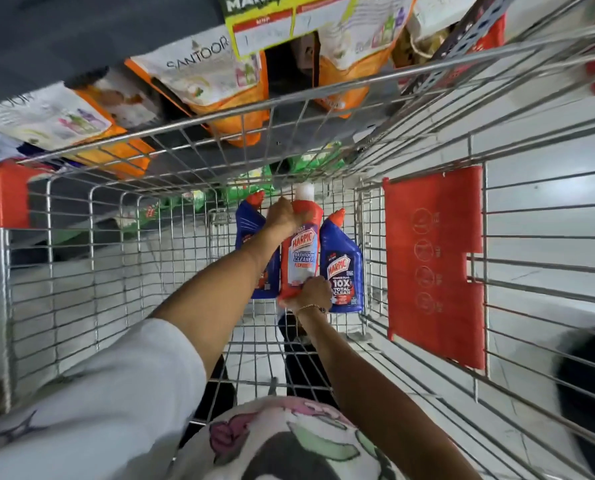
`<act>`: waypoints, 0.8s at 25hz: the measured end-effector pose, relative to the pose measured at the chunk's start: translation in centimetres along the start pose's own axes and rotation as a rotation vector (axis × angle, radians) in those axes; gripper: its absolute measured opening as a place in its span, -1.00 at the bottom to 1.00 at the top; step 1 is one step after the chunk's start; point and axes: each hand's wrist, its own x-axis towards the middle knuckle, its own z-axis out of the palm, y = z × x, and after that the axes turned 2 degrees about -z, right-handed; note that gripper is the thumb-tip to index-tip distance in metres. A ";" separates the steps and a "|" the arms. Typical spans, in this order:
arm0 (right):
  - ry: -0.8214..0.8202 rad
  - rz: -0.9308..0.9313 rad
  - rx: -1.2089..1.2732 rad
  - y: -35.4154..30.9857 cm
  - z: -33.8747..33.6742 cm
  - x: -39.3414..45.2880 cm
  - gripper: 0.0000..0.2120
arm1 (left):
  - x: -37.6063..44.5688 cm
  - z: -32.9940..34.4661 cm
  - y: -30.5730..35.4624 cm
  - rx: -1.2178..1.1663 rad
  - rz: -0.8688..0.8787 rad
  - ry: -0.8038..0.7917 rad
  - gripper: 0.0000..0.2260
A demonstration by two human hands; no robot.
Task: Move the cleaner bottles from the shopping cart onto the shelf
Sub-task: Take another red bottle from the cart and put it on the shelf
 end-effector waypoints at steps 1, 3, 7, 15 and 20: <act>-0.006 0.011 0.002 0.2 0.0 0.1 -0.29 | -0.3 -0.1 0.0 -0.028 0.010 -0.014 -0.46; 0.009 0.030 0.041 0.7 -0.4 -0.2 -0.19 | -2.0 -0.2 0.1 -0.113 0.050 -0.004 -0.49; 0.039 -0.077 0.291 1.8 -1.8 -1.1 -0.18 | -7.3 -1.8 -0.3 -0.241 0.235 0.030 -0.48; -0.247 -0.638 0.525 -1.2 -9.3 -6.6 -0.50 | -19.1 -11.0 0.4 -0.370 0.544 0.272 -0.48; -0.189 -0.952 0.373 -8.6 -10.6 -13.0 -0.53 | -26.9 -20.4 -0.6 -0.412 0.725 0.440 -0.52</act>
